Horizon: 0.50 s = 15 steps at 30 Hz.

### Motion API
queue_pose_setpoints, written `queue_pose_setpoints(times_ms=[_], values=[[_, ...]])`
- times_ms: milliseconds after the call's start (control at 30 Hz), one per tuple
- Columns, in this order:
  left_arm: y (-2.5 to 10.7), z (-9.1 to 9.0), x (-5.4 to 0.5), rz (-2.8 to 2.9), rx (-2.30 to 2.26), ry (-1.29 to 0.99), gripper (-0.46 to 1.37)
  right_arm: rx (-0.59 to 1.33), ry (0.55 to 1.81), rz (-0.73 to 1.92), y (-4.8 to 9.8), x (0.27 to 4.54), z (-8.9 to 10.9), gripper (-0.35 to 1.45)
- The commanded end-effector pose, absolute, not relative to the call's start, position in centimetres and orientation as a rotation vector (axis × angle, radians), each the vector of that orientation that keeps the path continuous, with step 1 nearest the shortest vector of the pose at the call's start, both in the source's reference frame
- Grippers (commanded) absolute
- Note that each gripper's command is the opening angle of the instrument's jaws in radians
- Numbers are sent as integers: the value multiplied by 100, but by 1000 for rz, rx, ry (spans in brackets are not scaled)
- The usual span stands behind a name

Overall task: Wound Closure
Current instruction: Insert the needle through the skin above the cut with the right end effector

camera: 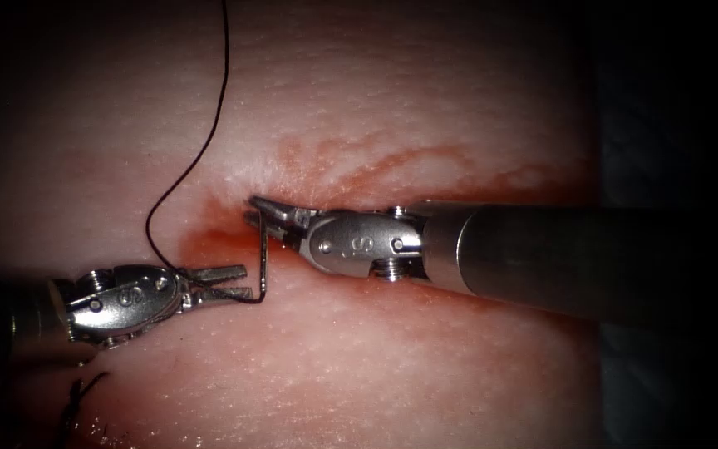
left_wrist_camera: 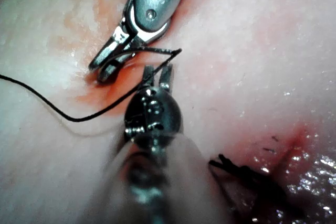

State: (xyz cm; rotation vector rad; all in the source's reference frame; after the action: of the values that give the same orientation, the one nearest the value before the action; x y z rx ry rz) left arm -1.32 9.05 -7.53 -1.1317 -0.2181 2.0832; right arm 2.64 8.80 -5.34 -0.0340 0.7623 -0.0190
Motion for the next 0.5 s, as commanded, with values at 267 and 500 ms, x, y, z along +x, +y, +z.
queue_pose_setpoints(times_ms=[267, 500], values=[[905, -754, -131, 2082, -1130, -217, 0, -11, 740, -13, 875, 260, -517, -35], [905, -753, -131, 2081, -1129, -216, 1, -74, 860, 38, 892, 263, -532, -35]])
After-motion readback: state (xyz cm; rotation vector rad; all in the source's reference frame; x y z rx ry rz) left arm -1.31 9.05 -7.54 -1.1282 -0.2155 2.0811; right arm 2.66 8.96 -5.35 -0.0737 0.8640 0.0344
